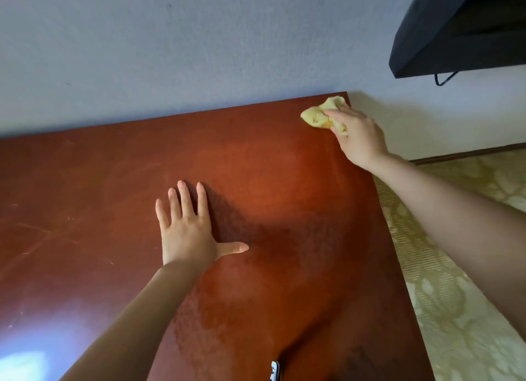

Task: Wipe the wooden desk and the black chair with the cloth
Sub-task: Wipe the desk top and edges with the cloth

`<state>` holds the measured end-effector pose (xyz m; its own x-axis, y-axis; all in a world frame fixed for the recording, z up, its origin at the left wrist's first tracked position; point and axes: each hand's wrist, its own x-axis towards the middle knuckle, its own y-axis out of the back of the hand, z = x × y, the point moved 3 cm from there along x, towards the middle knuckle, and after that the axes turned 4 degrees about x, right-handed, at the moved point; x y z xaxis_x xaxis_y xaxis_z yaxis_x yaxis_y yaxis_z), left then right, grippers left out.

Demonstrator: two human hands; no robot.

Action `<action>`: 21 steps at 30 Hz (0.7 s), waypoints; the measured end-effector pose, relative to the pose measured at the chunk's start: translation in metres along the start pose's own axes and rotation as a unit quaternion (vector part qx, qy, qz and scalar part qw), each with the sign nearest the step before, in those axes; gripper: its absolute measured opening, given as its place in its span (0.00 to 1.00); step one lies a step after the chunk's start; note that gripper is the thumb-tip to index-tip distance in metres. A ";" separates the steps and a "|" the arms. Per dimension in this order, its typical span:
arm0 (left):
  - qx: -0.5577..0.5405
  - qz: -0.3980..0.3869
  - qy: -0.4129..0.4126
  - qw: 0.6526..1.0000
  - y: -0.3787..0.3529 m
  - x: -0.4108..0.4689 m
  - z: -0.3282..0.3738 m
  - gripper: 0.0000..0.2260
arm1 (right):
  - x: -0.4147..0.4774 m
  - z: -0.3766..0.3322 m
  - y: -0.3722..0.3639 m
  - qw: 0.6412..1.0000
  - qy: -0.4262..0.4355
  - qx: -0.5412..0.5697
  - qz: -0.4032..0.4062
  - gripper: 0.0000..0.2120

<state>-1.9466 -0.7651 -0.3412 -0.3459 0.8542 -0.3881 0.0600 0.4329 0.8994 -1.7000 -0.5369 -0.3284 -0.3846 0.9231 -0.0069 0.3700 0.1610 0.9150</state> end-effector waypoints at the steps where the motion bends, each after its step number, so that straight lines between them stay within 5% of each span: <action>1: 0.001 0.001 0.000 1.000 0.001 0.000 0.000 0.64 | 0.011 -0.002 -0.001 1.000 -0.019 0.002 0.005 0.20; 7: 0.002 0.002 0.000 1.000 0.002 -0.001 0.001 0.65 | 0.050 -0.024 -0.013 0.998 -0.066 -0.013 -0.003 0.20; 21: -0.003 0.008 -0.002 1.000 0.003 -0.001 -0.001 0.65 | -0.062 -0.108 -0.058 0.951 0.290 0.030 -0.103 0.22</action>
<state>-1.9474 -0.7649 -0.3376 -0.3418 0.8618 -0.3748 0.0594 0.4178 0.9066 -1.7895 -0.6413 -0.3378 -0.8495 0.5246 0.0566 0.2778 0.3534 0.8933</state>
